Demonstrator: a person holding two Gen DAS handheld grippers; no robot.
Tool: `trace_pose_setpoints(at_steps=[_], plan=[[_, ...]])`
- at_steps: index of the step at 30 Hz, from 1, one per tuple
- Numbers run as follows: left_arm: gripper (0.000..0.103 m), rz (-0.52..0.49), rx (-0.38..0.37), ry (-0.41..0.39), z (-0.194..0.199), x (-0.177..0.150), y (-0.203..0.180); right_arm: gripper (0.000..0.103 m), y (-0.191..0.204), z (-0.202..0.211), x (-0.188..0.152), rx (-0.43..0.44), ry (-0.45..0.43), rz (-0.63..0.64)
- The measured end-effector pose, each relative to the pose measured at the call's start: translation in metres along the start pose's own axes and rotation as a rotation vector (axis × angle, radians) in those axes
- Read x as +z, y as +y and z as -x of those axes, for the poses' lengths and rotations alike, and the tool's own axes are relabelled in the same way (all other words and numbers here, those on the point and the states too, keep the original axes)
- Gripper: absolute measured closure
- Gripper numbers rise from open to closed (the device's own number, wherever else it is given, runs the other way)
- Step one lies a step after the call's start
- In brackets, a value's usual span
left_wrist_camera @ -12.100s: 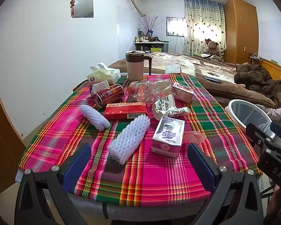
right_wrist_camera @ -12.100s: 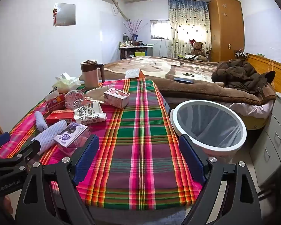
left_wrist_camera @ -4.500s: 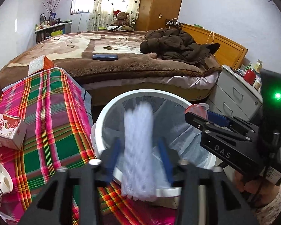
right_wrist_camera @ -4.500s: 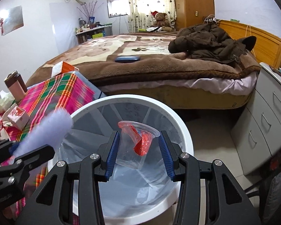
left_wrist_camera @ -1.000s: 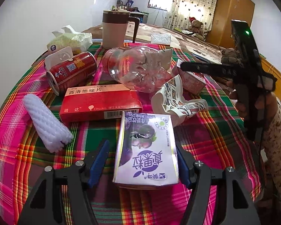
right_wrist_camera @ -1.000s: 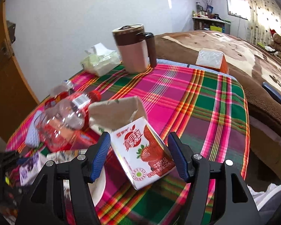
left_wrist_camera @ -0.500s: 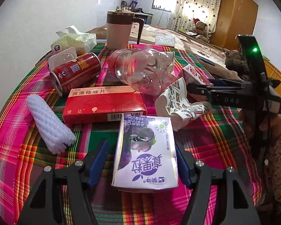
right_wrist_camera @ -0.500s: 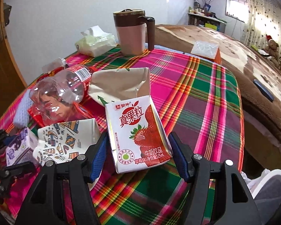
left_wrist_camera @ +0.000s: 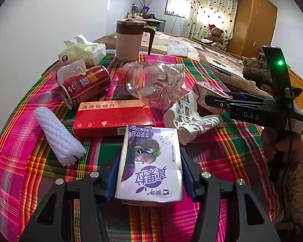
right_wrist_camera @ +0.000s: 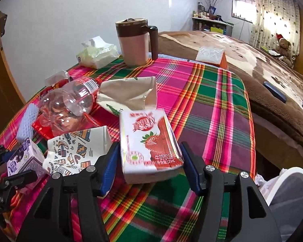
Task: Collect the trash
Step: 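Grasp the purple juice carton with the left tool while the right tool grasps the pink strawberry carton, then carry the purple carton with the left tool while the right tool carries the pink carton over the bin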
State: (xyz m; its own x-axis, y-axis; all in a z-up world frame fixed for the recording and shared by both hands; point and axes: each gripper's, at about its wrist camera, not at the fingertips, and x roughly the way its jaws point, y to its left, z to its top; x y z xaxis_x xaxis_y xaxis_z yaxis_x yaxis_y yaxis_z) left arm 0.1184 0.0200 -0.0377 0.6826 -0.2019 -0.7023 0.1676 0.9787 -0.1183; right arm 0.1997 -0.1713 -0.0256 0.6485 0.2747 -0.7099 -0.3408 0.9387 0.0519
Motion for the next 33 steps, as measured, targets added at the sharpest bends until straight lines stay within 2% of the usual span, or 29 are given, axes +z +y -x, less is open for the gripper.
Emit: trace_pose_setpoints(at_steps=[20,33], plan=[[0.047,-0.042,-0.023,-0.081,0.025,0.013,-0.024,0.044,-0.004,0.058,-0.017,-0.041,-0.143,-0.093],[0.047,-0.126,-0.102,-0.144,0.032,0.038,-0.073,0.044,-0.028,0.106,-0.028,-0.135,-0.221,-0.153]])
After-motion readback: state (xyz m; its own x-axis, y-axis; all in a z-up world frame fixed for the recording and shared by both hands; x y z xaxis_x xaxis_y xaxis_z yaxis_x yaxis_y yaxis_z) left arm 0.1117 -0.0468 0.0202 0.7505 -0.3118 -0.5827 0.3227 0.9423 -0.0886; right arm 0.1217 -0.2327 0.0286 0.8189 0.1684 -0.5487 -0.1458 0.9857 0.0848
